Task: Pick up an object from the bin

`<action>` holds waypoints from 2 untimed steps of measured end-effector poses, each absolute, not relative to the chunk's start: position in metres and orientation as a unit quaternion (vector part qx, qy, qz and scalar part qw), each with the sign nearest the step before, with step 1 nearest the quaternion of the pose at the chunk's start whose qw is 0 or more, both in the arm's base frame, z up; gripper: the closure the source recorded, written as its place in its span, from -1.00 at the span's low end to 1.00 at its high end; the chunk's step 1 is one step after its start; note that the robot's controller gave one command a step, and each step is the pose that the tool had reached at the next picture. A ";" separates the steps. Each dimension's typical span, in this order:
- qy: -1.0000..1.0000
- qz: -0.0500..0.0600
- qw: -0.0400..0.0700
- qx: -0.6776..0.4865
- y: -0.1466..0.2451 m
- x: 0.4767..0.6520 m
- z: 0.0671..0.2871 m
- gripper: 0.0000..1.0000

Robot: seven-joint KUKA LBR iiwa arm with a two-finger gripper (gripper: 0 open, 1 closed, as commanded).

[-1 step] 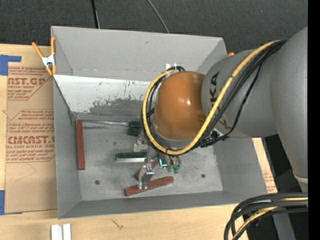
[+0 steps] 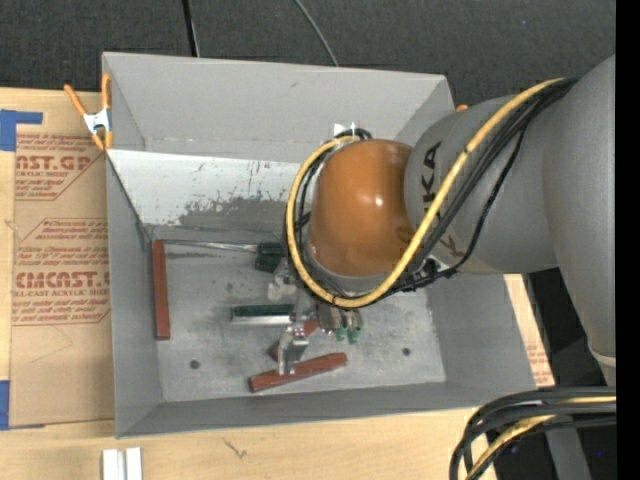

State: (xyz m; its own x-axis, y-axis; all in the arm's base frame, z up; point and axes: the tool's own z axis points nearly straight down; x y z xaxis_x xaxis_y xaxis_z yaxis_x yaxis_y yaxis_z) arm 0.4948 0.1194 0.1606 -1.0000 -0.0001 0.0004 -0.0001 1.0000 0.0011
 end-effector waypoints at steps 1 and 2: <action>-0.997 0.000 -0.001 0.081 0.092 0.492 0.097 -1.00; -0.992 0.000 0.001 0.130 0.081 0.492 0.110 -1.00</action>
Offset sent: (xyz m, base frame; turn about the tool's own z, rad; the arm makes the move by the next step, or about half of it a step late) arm -0.0018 -0.0457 -0.0238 -0.3080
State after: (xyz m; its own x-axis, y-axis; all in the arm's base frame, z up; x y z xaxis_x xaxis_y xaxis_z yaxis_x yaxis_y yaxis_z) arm 0.4916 0.0811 0.1098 -0.9664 -0.2572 0.0024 -0.2572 0.9664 0.0007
